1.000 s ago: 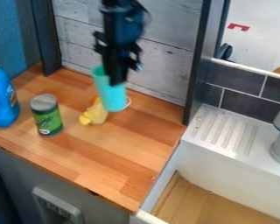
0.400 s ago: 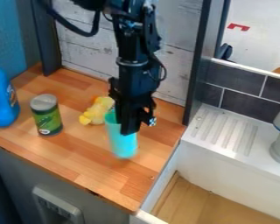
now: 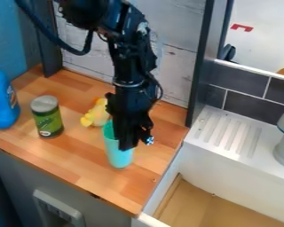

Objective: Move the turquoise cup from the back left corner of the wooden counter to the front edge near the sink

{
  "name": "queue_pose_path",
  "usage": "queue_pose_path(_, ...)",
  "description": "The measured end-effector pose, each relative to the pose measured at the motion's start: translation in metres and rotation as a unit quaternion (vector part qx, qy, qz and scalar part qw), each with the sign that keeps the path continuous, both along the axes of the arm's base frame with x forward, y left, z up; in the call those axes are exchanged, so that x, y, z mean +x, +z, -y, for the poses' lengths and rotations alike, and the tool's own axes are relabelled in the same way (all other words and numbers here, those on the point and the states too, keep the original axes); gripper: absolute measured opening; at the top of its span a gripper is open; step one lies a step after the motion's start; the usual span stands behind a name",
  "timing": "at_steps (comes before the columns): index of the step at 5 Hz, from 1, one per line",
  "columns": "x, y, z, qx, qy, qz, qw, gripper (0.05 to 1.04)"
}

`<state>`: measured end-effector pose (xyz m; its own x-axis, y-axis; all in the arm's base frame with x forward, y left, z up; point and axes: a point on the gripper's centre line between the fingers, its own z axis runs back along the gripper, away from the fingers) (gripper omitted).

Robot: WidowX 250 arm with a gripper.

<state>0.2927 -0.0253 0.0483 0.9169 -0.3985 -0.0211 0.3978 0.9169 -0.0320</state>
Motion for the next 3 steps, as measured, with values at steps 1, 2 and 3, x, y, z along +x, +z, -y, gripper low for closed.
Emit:
queue_pose_path(1, 0.0, -0.001, -0.002, 0.008, 0.009, -0.003, 0.9999, 0.11)
queue_pose_path(2, -0.01, 0.003, -0.004, 0.012, 0.022, -0.012, 0.9996, 0.301)
queue_pose_path(3, -0.011, 0.06, -0.009, 0.0, 0.046, 0.068, 0.9967, 0.584)
